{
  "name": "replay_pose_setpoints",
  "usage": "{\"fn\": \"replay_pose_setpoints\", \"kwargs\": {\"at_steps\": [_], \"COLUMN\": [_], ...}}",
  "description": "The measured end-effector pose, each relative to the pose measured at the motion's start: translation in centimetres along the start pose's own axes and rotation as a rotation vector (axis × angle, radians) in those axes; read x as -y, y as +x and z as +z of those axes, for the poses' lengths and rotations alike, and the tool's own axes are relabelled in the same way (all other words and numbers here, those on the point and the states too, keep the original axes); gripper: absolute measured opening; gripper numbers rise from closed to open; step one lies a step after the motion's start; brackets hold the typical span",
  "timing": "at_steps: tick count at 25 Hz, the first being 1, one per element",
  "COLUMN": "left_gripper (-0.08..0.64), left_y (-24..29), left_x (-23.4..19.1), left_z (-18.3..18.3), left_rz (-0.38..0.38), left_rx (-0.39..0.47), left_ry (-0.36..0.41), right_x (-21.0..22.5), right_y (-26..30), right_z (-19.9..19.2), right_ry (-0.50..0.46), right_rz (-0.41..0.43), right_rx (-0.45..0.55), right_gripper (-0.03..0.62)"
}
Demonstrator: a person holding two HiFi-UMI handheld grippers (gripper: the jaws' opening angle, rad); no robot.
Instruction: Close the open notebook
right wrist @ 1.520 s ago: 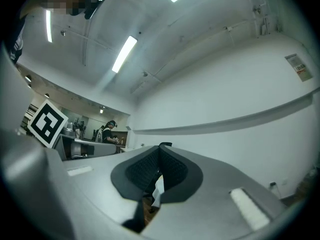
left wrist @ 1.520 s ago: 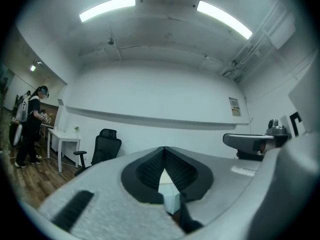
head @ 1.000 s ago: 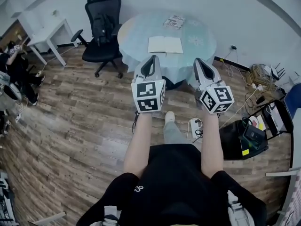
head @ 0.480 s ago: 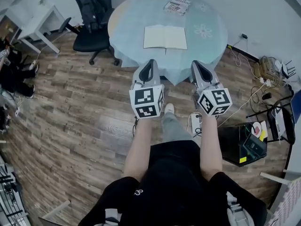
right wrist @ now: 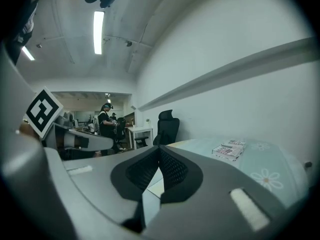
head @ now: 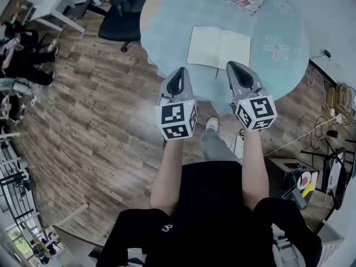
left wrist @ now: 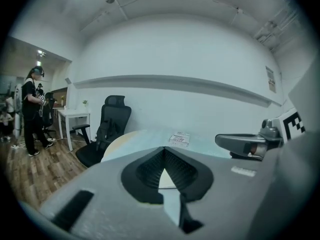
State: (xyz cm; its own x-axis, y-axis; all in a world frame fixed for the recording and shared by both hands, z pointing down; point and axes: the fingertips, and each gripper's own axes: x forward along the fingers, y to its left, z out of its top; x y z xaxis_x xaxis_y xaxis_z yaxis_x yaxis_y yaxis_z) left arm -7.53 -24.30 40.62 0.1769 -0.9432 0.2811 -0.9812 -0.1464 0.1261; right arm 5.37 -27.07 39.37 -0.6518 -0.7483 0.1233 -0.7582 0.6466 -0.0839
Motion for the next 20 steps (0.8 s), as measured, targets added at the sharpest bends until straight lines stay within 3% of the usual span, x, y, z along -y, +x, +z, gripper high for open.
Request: {"fn": "replay_pose_setpoints", "kwargs": {"at_steps": [7, 11, 14, 17, 20], "left_gripper": [-0.006, -0.006, -0.006, -0.006, -0.006], "left_y": [3.1, 4.4, 5.5, 6.9, 8.5], "left_x": [-1.8, -3.0, -3.9, -4.5, -4.9], "left_z": [-2.7, -4.1, -5.2, -5.8, -6.0], "left_rz": [0.046, 0.048, 0.043, 0.025, -0.001], "left_rx": [-0.101, -0.132, -0.162, -0.187, -0.202], "left_ry": [-0.016, -0.032, -0.054, -0.071, -0.073], "right_x": [1.8, 1.2, 0.5, 0.2, 0.8], "right_y": [4.0, 6.1, 7.2, 8.2, 9.8], "right_z": [-5.1, -8.1, -10.2, -12.7, -15.3], "right_ry": [-0.088, -0.157, -0.231, -0.344, -0.533], "right_rz": [0.024, 0.086, 0.111, 0.137, 0.153], "right_rx": [-0.169, -0.255, -0.341, -0.439, -0.545], "right_gripper": [0.009, 0.012, 0.077, 0.093, 0.152]}}
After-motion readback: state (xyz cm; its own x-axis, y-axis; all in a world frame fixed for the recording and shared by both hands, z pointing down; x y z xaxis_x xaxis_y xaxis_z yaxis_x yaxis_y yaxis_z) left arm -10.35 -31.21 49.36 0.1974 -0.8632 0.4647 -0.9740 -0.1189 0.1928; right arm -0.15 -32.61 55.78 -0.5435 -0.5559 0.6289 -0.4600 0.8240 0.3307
